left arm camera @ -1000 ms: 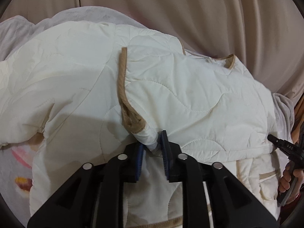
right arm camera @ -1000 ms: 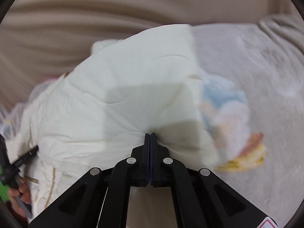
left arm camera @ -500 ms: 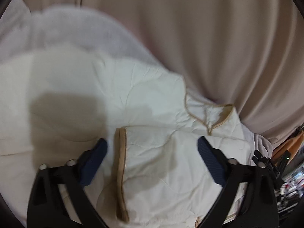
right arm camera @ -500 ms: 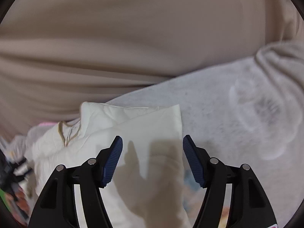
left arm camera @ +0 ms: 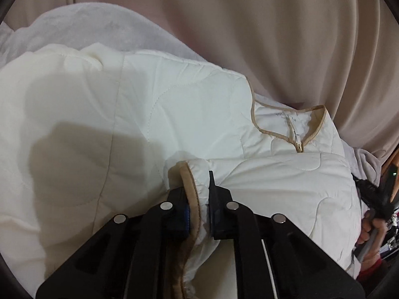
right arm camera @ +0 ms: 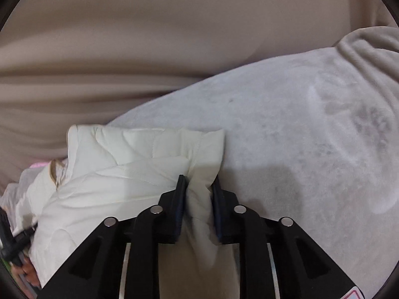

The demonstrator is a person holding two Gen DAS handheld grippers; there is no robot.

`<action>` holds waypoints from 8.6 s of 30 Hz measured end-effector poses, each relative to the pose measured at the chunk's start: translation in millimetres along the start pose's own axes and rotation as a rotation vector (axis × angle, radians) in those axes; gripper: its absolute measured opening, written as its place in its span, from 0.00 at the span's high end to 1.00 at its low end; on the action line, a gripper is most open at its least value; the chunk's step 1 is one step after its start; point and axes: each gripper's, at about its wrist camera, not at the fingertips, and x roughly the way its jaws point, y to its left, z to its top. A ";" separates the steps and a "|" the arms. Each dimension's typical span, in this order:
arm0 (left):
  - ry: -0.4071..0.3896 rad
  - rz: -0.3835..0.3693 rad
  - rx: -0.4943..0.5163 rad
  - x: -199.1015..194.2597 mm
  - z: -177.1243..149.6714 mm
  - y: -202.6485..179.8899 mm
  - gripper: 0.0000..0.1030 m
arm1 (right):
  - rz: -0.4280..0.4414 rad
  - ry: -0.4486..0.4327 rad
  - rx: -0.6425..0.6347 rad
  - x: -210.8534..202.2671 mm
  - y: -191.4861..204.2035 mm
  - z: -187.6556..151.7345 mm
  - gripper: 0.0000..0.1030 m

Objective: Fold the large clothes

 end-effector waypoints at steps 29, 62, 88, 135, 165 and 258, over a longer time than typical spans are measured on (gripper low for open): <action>-0.204 0.335 -0.335 -218.9 -78.3 146.6 0.24 | 0.058 0.039 -0.210 -134.2 12.1 -153.4 0.85; -0.444 0.130 -0.095 -266.2 25.3 -3.5 0.95 | 0.120 0.059 -0.281 -136.3 33.5 -211.3 0.60; -0.065 -0.021 -0.074 -114.3 -86.1 -70.1 0.14 | 0.242 0.034 -0.107 -151.5 14.5 -195.1 0.42; -0.164 0.098 -0.266 -73.9 -83.0 30.1 0.73 | 0.353 0.059 -0.437 -76.8 239.0 -92.9 0.80; -0.162 0.057 -0.284 -74.9 -83.6 46.0 0.71 | 0.247 0.097 -0.453 -3.2 242.8 -86.2 0.99; -0.236 -0.141 -0.070 -370.9 -269.2 7.0 0.88 | 0.512 -0.231 0.012 -380.7 -74.8 -318.0 0.95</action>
